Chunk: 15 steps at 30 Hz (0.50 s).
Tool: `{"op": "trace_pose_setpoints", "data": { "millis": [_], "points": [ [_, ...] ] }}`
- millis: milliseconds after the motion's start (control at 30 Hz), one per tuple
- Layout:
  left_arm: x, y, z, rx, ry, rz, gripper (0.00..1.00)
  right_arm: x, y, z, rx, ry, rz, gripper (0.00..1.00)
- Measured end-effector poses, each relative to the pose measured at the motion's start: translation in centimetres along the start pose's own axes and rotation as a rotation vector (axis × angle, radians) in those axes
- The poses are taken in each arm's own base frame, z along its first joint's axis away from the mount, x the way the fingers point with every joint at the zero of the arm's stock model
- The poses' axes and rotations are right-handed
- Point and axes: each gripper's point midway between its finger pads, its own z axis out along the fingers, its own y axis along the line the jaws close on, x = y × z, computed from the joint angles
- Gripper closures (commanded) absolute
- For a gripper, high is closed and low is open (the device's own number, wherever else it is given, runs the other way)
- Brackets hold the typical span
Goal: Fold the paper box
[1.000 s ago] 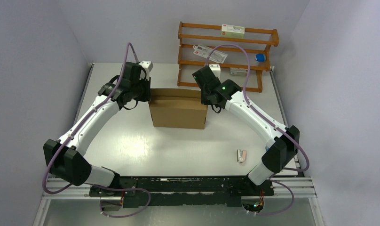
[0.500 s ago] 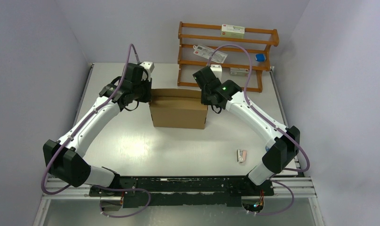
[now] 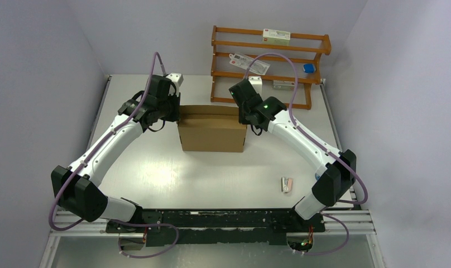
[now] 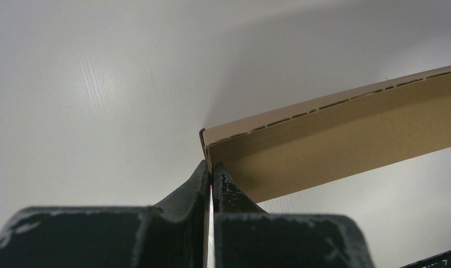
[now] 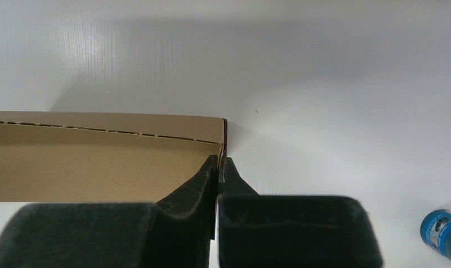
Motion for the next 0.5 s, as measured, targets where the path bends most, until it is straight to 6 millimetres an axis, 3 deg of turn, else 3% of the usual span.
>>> {"op": "trace_pose_setpoints", "data": {
  "millis": [500],
  "points": [
    [-0.06,-0.04,-0.04,-0.008,-0.003,-0.041,0.95,0.01,0.04,0.12,-0.012,-0.023,0.009,1.0]
  ]
}}
